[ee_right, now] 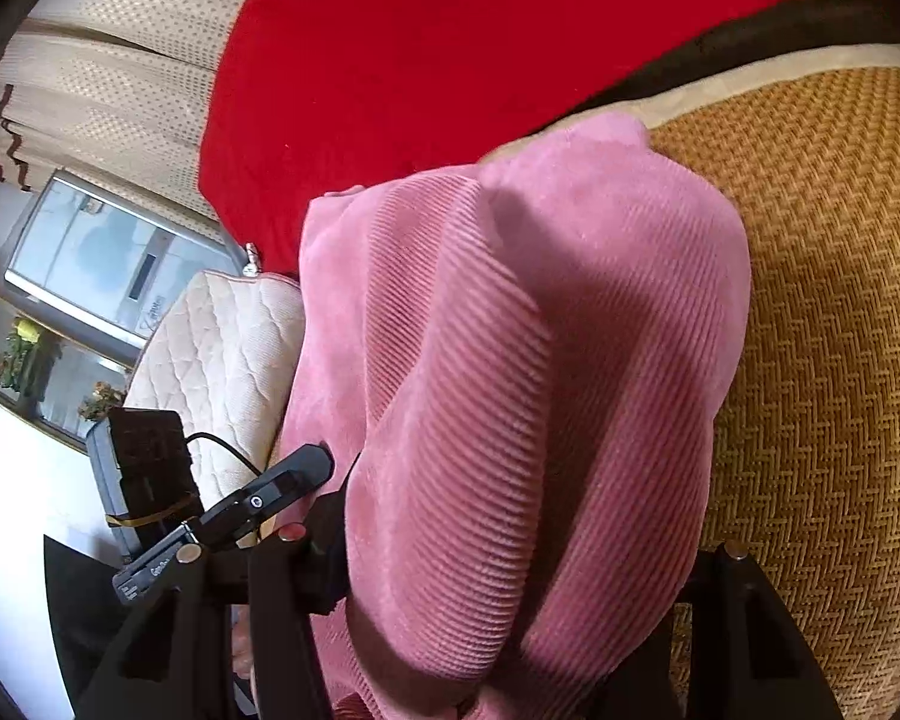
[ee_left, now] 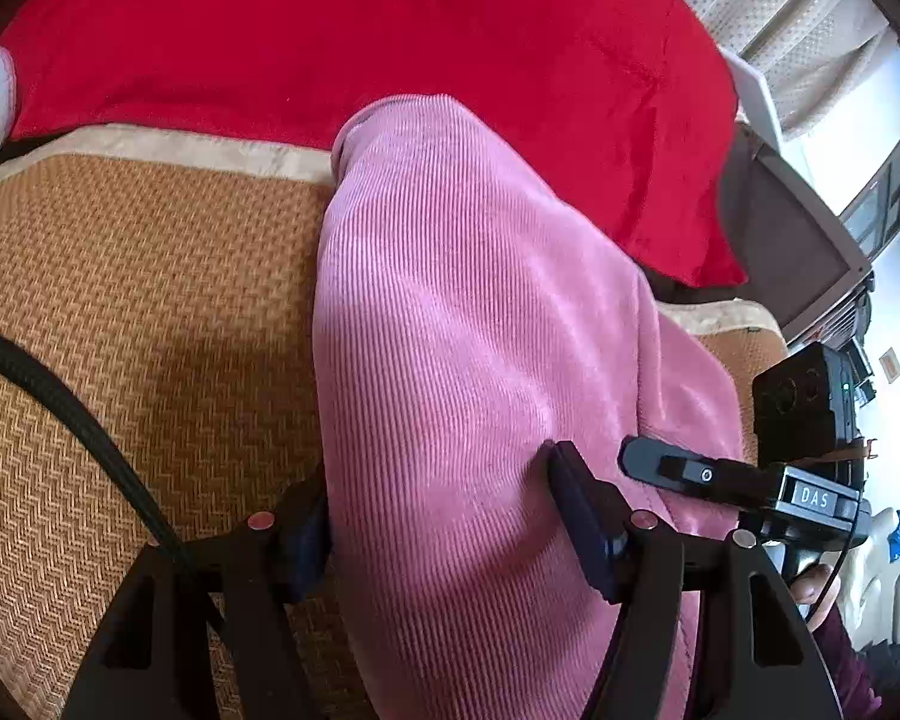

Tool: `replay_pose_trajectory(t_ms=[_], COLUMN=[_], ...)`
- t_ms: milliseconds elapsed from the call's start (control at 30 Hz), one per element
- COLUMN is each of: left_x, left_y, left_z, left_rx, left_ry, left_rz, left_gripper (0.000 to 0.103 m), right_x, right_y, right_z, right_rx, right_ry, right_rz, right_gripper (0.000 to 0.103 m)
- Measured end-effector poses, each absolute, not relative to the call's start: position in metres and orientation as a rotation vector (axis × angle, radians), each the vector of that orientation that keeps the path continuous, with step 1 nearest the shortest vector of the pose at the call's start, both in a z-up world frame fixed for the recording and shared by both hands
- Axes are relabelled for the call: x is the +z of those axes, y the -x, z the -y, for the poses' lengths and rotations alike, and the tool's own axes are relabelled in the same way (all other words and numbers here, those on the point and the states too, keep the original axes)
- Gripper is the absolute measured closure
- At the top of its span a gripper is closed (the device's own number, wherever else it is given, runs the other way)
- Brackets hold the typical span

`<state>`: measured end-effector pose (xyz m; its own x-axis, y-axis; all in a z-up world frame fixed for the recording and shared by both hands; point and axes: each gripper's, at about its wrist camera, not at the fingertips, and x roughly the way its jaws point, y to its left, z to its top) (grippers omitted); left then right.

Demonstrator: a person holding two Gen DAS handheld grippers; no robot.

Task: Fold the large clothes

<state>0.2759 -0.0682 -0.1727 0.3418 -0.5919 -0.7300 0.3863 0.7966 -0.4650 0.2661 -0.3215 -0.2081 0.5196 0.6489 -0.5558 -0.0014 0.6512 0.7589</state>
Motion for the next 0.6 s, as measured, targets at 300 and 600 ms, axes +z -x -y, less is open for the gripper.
replay_pose_trajectory(t_ms=[300, 600], left_x=[-0.184, -0.176], left_y=[-0.265, -0.247], left_z=[0.072, 0.072], left_rx=[-0.611, -0.577], left_ry=[0.172, 0.121], left_rz=[-1.053, -1.051], left_gripper=[0.027, 0.023], right_x=[-0.216, -0.218], right_y=[-0.267, -0.265], right_z=[0.320, 0.324], right_rx=[0.431, 0.441], right_ry=[-0.763, -0.738], right_rz=[-0.974, -0.991], right_gripper=[0.044, 0.035])
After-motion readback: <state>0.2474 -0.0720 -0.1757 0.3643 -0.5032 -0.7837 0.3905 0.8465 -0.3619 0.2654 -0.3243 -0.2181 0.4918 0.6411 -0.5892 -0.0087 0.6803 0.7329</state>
